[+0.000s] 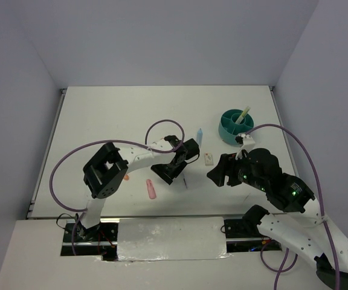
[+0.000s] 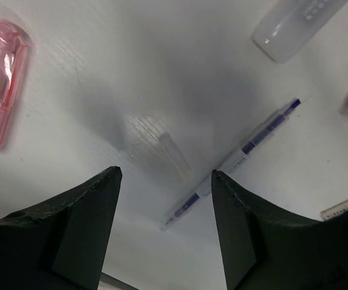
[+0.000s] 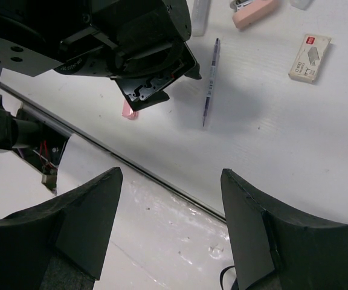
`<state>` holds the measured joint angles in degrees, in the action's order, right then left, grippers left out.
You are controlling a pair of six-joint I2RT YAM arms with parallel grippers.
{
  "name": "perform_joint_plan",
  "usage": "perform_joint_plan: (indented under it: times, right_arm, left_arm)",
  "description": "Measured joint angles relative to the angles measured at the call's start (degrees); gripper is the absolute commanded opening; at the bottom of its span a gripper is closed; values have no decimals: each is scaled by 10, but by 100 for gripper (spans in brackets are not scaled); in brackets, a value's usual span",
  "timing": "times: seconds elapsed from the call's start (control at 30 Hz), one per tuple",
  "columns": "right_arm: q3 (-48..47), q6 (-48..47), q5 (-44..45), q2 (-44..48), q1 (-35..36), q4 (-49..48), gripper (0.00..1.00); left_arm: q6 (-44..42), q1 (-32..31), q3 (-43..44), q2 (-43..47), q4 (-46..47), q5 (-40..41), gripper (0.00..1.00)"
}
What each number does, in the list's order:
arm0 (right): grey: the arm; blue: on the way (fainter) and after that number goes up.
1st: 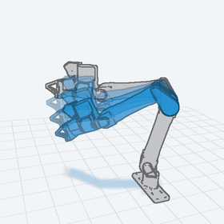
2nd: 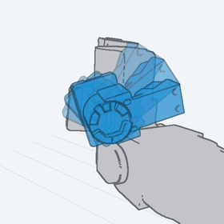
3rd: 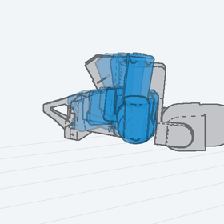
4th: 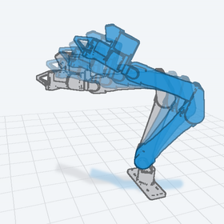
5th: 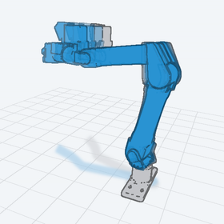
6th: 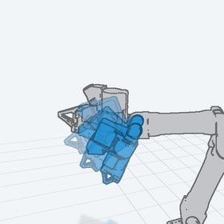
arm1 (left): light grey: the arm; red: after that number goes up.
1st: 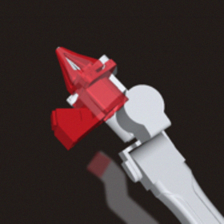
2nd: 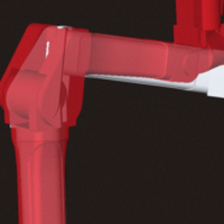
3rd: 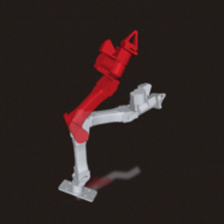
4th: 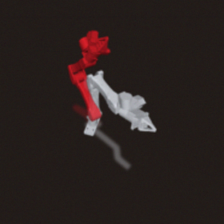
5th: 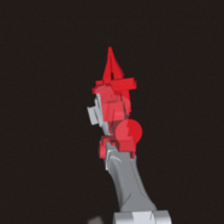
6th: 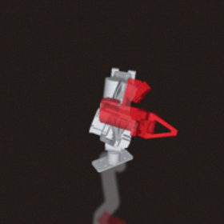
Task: Sort the stationery into containers
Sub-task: Pick up the pen cap from the center of the board.
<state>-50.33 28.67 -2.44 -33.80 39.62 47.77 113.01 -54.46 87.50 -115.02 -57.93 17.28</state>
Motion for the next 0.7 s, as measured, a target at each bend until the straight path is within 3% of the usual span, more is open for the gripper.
perform_joint_plan:
  times: [0.53,0.67,0.7]
  right_arm:
    - [0,-13,-5,0,0,9,74]
    - [0,-13,-8,0,0,9,74]
    - [0,-13,-8,0,0,9,74]
  left_arm:
    - [0,0,-30,-12,30,-18,60]
    - [0,0,-31,-12,26,-21,47]
    - [0,0,-31,-12,24,-23,39]
